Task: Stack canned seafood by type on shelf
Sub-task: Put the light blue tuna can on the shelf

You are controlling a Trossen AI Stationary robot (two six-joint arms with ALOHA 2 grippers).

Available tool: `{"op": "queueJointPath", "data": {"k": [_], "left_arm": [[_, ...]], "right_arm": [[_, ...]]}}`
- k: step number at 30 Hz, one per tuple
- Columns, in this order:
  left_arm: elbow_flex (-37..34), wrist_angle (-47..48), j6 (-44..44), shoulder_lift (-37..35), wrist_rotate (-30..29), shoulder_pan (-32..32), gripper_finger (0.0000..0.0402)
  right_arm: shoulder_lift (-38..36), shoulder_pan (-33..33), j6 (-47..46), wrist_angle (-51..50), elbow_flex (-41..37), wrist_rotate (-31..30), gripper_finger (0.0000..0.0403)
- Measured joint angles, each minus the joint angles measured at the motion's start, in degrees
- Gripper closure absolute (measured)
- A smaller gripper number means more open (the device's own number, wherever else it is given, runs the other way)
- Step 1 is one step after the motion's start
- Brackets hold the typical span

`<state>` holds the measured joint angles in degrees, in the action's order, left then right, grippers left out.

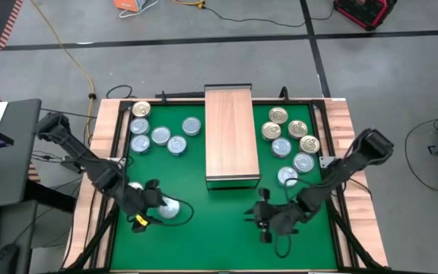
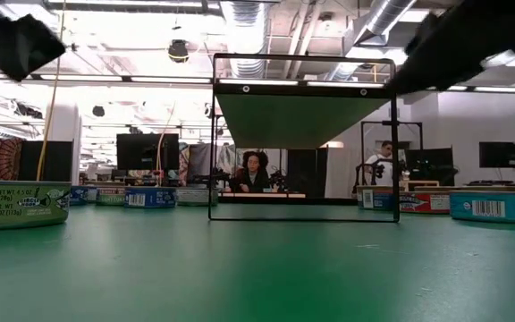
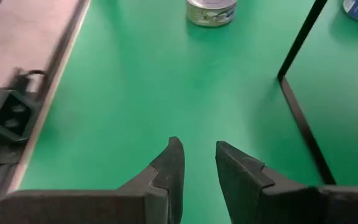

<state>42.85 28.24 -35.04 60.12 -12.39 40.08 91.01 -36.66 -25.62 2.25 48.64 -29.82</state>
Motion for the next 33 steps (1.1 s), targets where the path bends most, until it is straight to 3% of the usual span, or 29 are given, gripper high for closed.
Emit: {"op": "queueJointPath", "data": {"k": [7,10,13,18,25,28,33], "left_arm": [[0.0,2.67,-7.02,0.58,-7.49,2.07,0.0114],[0.0,2.71,-7.98,3.2,-8.94,2.41,0.0114],[0.0,2.74,-8.95,6.81,-8.6,2.51,0.0114],[0.0,2.06,-9.21,11.92,-7.47,2.63,0.0114],[0.0,0.7,-8.69,16.29,-10.39,2.68,0.0114],[0.0,0.23,-8.08,16.87,-14.11,2.68,0.0114],[0.0,-2.0,-6.11,15.62,-20.66,2.68,0.0114]], "right_arm": [[5.62,4.32,0.31,5.5,0.98,0.09,0.0282],[8.36,4.61,0.47,3.11,3.77,1.22,0.0282],[8.38,3.88,-2.42,-9.54,8.14,1.49,0.0282],[5.21,2.71,-17.17,-36.68,14.6,1.46,0.0282],[3.72,2.0,-40.87,-68.77,14.92,2.72,0.0282],[4.63,2.79,-45.02,-73.52,14.46,4.4,0.0282],[4.7,4.13,-45.77,-71.88,11.38,4.86,0.0282]]}}
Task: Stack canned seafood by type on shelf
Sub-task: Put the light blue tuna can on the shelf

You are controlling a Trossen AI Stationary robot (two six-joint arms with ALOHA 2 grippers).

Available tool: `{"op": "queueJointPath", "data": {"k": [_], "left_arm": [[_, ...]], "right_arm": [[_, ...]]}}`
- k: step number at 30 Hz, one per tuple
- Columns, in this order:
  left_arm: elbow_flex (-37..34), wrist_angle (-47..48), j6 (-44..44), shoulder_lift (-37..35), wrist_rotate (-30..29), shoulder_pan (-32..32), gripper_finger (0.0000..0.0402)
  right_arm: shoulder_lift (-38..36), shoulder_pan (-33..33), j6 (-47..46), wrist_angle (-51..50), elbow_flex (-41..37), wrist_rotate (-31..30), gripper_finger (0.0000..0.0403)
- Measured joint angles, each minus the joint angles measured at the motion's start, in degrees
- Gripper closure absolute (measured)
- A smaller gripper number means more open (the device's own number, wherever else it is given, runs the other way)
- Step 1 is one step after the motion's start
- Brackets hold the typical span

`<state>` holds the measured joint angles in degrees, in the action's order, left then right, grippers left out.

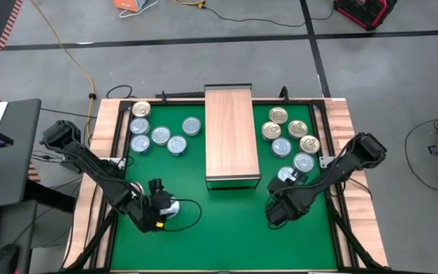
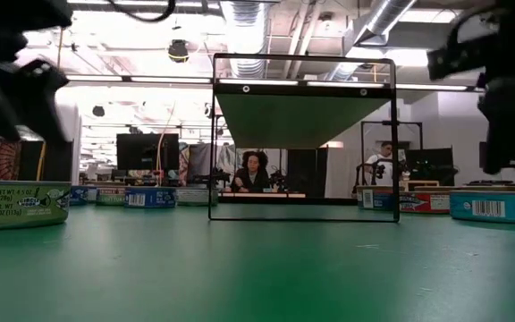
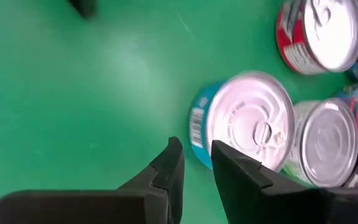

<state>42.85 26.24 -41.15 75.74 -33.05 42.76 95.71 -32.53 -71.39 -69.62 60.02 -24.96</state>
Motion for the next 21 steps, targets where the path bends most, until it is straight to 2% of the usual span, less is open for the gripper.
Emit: {"op": "queueJointPath", "data": {"k": [3,9,16,21], "left_arm": [[0.0,-4.36,4.5,-1.72,-1.93,0.0,0.0114],[0.0,-10.62,12.7,-4.89,-0.51,0.02,0.0114],[0.0,-10.62,13.12,-6.05,-0.82,0.02,0.0114],[0.0,-10.62,13.71,-6.05,-0.96,0.02,0.0114]], "right_arm": [[-0.19,0.52,-1.82,-0.08,-1.73,0.19,0.0282],[-0.51,0.17,-3.01,-0.54,-3.78,0.23,0.0278],[-0.51,0.57,0.13,-2.13,-4.35,0.21,0.0251],[-0.53,0.98,-3.85,-0.58,-7.7,0.03,0.0257]]}}
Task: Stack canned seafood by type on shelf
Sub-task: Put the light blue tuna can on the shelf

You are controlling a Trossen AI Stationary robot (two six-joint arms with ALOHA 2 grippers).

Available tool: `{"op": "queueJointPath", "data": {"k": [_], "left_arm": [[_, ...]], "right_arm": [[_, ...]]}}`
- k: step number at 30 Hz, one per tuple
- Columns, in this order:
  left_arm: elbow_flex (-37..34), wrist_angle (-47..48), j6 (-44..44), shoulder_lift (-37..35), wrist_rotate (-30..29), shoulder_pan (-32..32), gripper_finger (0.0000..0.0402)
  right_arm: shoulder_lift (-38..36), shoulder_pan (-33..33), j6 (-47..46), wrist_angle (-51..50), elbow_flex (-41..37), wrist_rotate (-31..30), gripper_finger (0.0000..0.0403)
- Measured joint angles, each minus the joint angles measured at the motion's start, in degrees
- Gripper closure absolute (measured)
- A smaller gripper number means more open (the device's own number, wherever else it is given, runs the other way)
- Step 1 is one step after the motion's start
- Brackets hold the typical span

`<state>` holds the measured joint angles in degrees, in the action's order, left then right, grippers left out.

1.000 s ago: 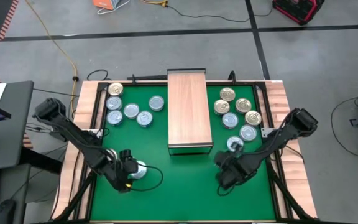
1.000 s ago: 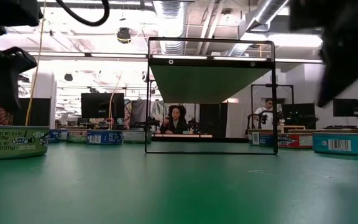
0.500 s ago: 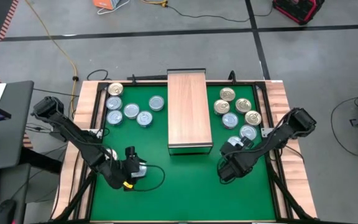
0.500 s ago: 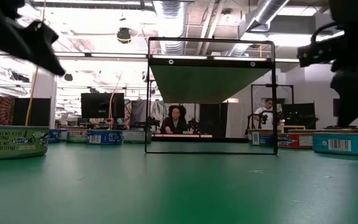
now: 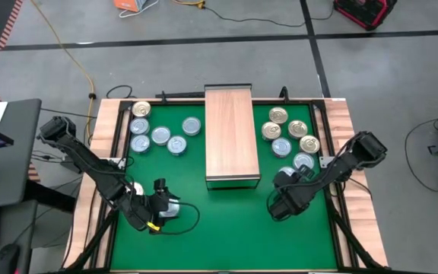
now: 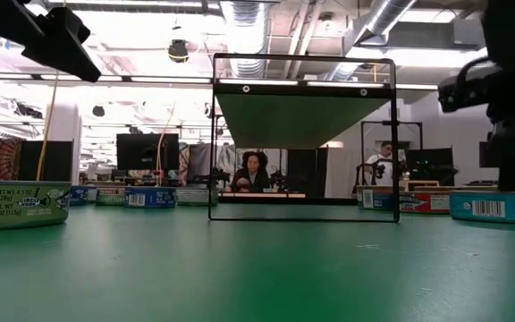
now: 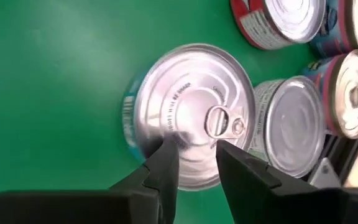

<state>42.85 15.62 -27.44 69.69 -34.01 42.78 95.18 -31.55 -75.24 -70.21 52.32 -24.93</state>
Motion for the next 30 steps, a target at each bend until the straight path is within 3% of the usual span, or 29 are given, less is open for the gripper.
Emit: {"op": "queueJointPath", "data": {"k": [7,14,17,30], "left_arm": [[0.0,-0.01,0.03,-0.01,0.08,0.0,0.0114],[0.0,0.02,0.0,0.0,0.12,0.0,0.0114],[0.0,0.02,-0.02,0.0,0.12,0.0,0.0114],[0.02,-0.04,-0.27,-0.02,0.25,0.0,0.0114]], "right_arm": [[-0.33,-3.48,-4.92,8.42,-3.57,-0.22,0.0281],[-0.15,-10.04,-14.78,9.01,-3.72,-0.47,0.0284],[0.08,-12.59,-18.85,10.35,-3.89,2.31,0.0284],[0.59,-16.93,-23.31,9.51,-3.54,0.41,0.0284]]}}
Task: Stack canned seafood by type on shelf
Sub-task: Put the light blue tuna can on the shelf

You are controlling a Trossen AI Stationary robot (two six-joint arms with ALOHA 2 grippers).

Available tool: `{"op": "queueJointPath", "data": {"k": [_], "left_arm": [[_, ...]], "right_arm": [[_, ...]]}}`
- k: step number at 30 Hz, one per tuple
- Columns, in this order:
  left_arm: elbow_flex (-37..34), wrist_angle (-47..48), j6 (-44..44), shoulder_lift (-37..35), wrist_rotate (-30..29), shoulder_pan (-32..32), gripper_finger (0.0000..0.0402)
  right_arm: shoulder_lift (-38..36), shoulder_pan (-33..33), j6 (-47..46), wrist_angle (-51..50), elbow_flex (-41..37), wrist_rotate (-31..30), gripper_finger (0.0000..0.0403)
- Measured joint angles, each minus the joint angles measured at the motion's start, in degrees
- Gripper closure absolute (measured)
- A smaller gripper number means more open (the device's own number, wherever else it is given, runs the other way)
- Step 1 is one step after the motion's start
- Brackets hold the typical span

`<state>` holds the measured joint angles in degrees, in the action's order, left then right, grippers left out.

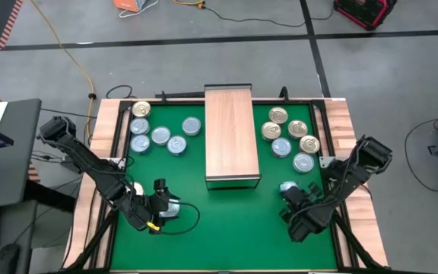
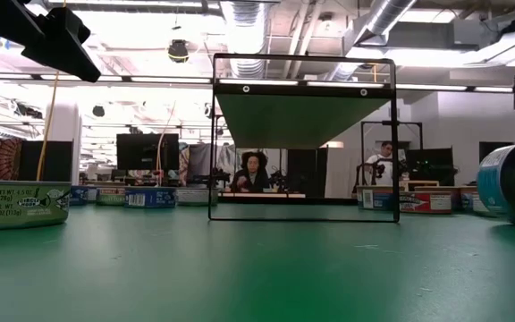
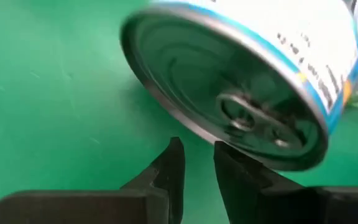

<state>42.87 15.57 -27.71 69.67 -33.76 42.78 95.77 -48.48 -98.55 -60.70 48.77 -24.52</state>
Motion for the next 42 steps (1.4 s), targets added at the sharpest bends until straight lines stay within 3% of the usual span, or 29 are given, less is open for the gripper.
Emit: {"op": "queueJointPath", "data": {"k": [6,14,18,25,29,35,42], "left_arm": [[0.0,0.02,-0.78,0.0,0.61,0.0,0.0114],[0.0,-0.13,-1.09,0.0,-0.23,-0.04,0.0114],[0.0,-0.13,-1.29,0.0,-0.61,-0.15,0.0114],[0.0,-0.13,-0.24,0.0,-0.68,-0.15,0.0114],[0.0,-0.11,0.03,0.0,-0.87,-0.17,0.0114],[0.0,-0.02,-0.02,0.02,0.37,-0.17,0.0114],[0.02,0.04,0.67,0.0,2.56,-0.17,0.0114]], "right_arm": [[0.0,-0.77,5.41,-2.67,5.94,0.01,0.0284],[-0.09,0.53,21.37,-16.76,18.95,-2.39,0.0272],[-0.09,3.59,30.68,-19.93,20.29,-2.07,0.0215],[-0.19,13.22,44.54,-23.28,21.53,6.31,0.0075],[-2.05,20.13,51.74,-23.57,21.53,9.64,0.0033],[-7.24,27.88,59.08,-19.87,21.48,14.65,0.0028],[-12.02,29.26,60.69,-13.59,15.03,18.55,0.003]]}}
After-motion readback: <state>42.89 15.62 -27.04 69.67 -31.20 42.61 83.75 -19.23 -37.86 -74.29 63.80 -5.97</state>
